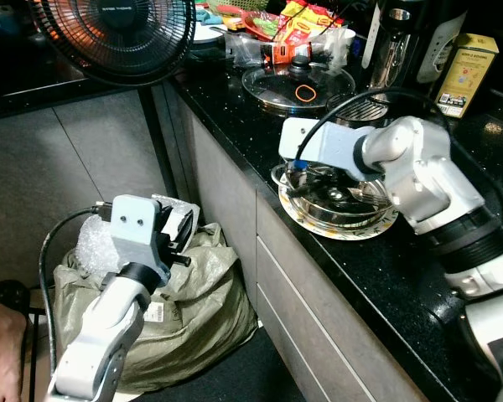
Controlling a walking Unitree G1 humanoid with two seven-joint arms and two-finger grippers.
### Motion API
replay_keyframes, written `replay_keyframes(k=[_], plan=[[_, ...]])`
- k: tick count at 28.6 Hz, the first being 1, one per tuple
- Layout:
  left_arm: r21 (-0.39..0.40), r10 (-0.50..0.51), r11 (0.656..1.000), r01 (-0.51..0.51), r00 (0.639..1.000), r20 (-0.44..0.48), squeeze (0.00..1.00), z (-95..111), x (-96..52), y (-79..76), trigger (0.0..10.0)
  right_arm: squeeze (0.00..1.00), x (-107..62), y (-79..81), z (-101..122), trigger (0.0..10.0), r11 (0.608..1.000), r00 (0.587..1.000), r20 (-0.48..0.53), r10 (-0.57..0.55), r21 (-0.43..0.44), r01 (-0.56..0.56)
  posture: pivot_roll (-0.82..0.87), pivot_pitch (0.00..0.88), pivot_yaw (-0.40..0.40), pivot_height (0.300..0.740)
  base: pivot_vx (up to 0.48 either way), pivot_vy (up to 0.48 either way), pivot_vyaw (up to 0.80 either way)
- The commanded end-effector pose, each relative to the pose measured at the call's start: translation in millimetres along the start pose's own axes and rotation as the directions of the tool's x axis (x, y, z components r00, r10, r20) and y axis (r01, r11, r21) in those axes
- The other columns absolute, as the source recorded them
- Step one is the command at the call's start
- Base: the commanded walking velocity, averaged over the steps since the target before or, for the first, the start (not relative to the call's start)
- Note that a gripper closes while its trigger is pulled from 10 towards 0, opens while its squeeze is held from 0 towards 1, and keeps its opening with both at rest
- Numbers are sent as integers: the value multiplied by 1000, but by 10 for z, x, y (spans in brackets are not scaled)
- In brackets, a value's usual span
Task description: Kitchen organization
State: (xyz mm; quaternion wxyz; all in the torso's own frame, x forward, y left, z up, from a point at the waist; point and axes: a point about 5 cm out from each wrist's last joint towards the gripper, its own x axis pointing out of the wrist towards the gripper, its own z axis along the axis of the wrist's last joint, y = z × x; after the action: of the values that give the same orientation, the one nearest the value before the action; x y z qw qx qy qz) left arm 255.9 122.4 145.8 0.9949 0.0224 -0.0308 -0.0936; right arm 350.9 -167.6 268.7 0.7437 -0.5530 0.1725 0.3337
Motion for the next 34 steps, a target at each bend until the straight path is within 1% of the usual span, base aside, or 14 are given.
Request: replay_keyframes(k=[1,2,4,15,18,20,21,24,25,27,29,30,32,34], plan=[[-1,0,1000,0,1000,-19,0,-42,0,-3,10000,0,46,45,-6,9843,1000,1000,-18,12,-19,-12,77,4,-31,740,0,0,0],[-1,0,1000,0,1000,-19,0,-42,-1,-2,10000,0,50,48,-1,6275,1000,1000,-17,12,-20,-12,75,4,-31,740,0,0,0],[-1,1,1000,-1,1000,-19,0,-41,-1,-3,10000,0,54,47,8,0,1000,1000,-15,8,-23,-8,75,4,-31,740,0,0,0],[-2,-3,1000,3,1000,-20,0,-42,4,-14,10000,0,53,-23,28,0,999,999,2,-50,-6,50,73,0,-26,740,0,0,0],[0,-5,1000,5,1000,-18,0,-38,7,-12,10000,0,45,-59,84,0,995,994,55,-99,10,99,73,0,-26,740,0,0,0],[1,-4,1000,5,1000,-15,0,-36,10,-7,10000,0,37,-104,130,0,988,983,105,-153,55,147,79,0,-27,740,0,0,0],[1,-4,1000,5,1000,-15,0,-36,10,-7,10000,0,37,-104,130,0,988,983,105,-153,55,147,79,0,-27,740,0,0,0],[5,5,1000,-6,1000,5,0,5,21,19,10000,0,-36,-245,246,0,953,933,223,-283,178,247,79,0,-27,740,0,0,0],[12,4,1000,-5,1000,17,0,28,32,28,10000,0,-66,-291,268,0,933,906,254,-338,216,287,79,0,-25,740,0,0,0],[14,10,1000,-10,999,41,0,80,61,52,10000,0,-115,-358,279,0,896,860,287,-423,276,348,76,0,-22,740,0,0,0],[8,13,1000,-14,998,61,0,129,88,61,10000,0,-162,-410,281,0,863,818,305,-487,311,398,76,0,-22,740,0,0,0],[8,13,1000,-14,998,61,0,129,88,61,10000,0,-162,-410,281,0,863,818,305,-487,311,398,76,0,-22,740,0,0,0],[20,3,1000,-5,995,95,0,215,115,49,10000,0,-244,-475,292,0,814,756,330,-565,370,448,72,0,-19,740,0,0,0],[60,-21,998,12,987,157,0,367,147,27,10000,0,-357,-553,286,0,736,666,345,-661,469,488,69,0,-13,740,0,0,0]])
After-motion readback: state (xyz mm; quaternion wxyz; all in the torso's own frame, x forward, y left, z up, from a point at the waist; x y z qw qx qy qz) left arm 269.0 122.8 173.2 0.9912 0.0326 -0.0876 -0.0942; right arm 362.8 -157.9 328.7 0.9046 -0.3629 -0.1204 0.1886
